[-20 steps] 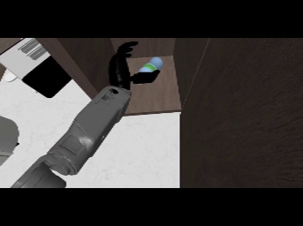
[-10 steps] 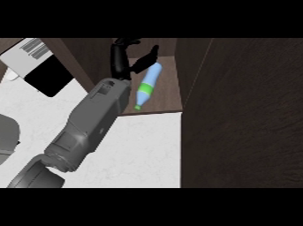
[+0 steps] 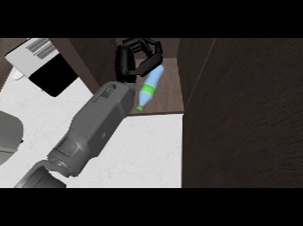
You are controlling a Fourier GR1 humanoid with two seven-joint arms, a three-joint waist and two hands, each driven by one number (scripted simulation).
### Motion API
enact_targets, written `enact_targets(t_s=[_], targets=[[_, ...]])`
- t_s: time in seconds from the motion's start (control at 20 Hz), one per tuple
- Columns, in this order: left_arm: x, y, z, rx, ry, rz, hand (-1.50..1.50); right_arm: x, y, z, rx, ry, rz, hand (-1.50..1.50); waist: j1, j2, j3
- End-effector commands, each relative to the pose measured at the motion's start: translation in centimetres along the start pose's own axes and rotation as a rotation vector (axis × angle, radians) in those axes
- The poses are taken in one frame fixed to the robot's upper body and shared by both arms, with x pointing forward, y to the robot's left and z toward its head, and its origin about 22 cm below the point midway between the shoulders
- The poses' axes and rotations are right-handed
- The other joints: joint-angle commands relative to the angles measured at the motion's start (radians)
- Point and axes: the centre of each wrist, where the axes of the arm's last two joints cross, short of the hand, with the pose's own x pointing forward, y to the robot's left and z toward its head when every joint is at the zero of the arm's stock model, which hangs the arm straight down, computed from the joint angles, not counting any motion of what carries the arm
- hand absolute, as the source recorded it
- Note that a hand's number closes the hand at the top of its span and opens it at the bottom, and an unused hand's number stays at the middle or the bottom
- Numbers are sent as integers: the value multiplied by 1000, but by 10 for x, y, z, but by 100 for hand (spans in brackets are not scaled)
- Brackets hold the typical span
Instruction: Pick up the bottled water, place it into the cabinet and close the cabinet
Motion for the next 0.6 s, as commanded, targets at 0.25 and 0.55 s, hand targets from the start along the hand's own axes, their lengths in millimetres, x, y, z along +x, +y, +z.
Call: enact_targets(t_s=[0.25,0.55], targets=[[-10,-6,51,-206,104,282,150,32,7,-17,9,-35,25,-150,27,-15,-1],[1,-23,106,-295,161,414,-150,32,19,-15,-9,-27,14,-150,35,-24,-1]])
